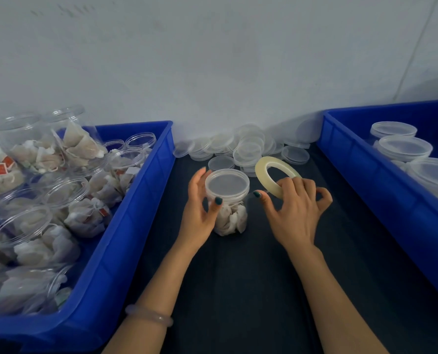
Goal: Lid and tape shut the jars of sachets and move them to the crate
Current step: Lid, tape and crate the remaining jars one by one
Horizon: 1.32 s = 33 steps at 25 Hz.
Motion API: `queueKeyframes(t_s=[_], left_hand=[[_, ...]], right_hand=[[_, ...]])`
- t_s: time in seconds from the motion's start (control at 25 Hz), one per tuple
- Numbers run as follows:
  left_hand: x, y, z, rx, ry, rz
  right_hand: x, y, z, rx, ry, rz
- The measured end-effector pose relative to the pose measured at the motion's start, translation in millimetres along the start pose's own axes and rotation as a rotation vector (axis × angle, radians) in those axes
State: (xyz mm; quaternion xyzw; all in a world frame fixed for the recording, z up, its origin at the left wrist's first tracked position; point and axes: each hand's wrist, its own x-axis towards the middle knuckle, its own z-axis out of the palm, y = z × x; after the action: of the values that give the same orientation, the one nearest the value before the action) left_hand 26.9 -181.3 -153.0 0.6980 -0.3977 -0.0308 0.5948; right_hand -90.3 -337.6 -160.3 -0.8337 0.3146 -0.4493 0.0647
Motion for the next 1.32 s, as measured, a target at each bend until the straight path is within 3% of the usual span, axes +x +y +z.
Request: queueKeyframes(t_s=[0.2,0.32,0.48,0.56,0.72,0.92,1.04,1.32], left_hand=[[22,-12,-1,-0.044,-0.049,-0.036],[23,-10,-1,-0.193,-0.063,-0.140],[21,-6,8,-0.480,0.099,-0.318],[12,-6,12,-0.434,0.193,-0.285],[-14,11,27,-0.124,0.060,-0.142],[-1,12,23,0.049,0.155,-0.122],[6,6,7,0.032,0.045,-0.130],[20,13,-16,0.030,-0.276,-0.108]], right_hand=[[-3,5,2,0.068,-0.031,0.035],[-5,5,3,0.078,-0.063,0.045],[-5,5,1,0.099,-0.073,0.054],[-5,5,0,0.107,-0.074,0.060],[-6,2,-2,0.125,-0.082,0.055],[-7,15,-9,0.268,-0.141,-0.037],[-5,26,-15,0.153,-0.123,-0.136],[2,28,-26,0.045,-0.008,-0.103]])
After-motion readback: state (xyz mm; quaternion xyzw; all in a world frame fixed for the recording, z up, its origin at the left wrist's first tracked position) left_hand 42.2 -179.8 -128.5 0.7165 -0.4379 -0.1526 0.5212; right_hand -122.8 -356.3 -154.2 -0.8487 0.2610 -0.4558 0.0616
